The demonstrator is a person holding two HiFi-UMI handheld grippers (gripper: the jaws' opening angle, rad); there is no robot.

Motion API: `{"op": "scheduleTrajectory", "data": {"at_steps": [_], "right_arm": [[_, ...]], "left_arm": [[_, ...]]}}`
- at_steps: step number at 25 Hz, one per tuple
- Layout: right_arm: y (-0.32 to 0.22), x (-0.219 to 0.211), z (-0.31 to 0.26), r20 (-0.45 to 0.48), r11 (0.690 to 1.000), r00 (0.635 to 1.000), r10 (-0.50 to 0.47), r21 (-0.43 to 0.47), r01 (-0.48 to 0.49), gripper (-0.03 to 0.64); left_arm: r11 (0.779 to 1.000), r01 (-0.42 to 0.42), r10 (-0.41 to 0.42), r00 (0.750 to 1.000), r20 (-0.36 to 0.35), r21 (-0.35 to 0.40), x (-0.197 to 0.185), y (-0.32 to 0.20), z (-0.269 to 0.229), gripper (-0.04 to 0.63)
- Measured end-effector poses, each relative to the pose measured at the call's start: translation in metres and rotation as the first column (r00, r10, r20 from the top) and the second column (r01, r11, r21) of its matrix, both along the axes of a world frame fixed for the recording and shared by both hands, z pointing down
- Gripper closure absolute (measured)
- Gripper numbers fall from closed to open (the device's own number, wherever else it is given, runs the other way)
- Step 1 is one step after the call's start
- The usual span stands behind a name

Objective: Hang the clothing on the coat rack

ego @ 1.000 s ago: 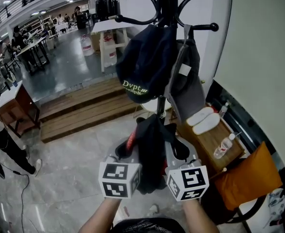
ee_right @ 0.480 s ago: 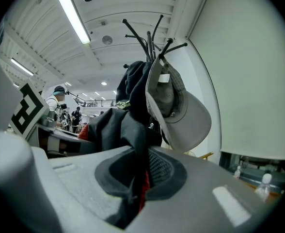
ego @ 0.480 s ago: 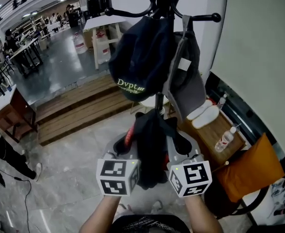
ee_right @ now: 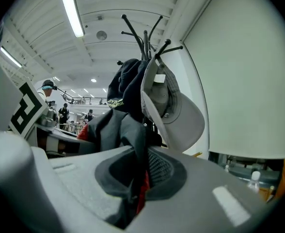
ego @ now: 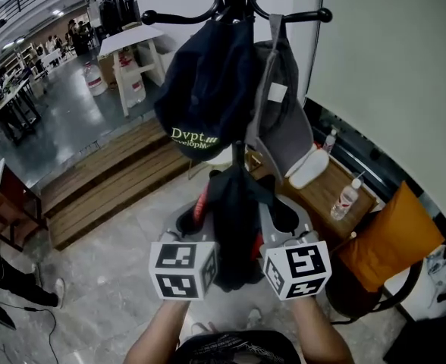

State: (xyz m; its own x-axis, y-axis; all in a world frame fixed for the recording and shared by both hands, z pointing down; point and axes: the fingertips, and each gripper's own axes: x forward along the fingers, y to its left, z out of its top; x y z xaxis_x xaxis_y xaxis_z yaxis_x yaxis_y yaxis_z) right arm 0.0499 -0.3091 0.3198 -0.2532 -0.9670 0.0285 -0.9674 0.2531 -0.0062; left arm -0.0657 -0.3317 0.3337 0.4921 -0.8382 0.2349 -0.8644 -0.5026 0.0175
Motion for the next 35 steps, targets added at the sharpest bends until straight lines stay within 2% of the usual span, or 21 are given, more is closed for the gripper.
{"op": "scheduleTrajectory", "data": {"at_steps": [15,35], "right_arm": [[-0.025,0.002,0.007,0.013,0.996,0.996,0.086,-0.001,-0.086,0.597],[-0.051,0.003,0.014,-0.002,0.999,0.999,0.043,-0.017,-0.043,0.597]], "left_arm": [[0.995,-0.094,0.094,0.996,0.006,-0.014,0.009,-0.033,0.010,0.563],[0.996,-0.090,0.090,0.996,0.004,-0.018,0.019,-0.056,0.014,0.565]]}}
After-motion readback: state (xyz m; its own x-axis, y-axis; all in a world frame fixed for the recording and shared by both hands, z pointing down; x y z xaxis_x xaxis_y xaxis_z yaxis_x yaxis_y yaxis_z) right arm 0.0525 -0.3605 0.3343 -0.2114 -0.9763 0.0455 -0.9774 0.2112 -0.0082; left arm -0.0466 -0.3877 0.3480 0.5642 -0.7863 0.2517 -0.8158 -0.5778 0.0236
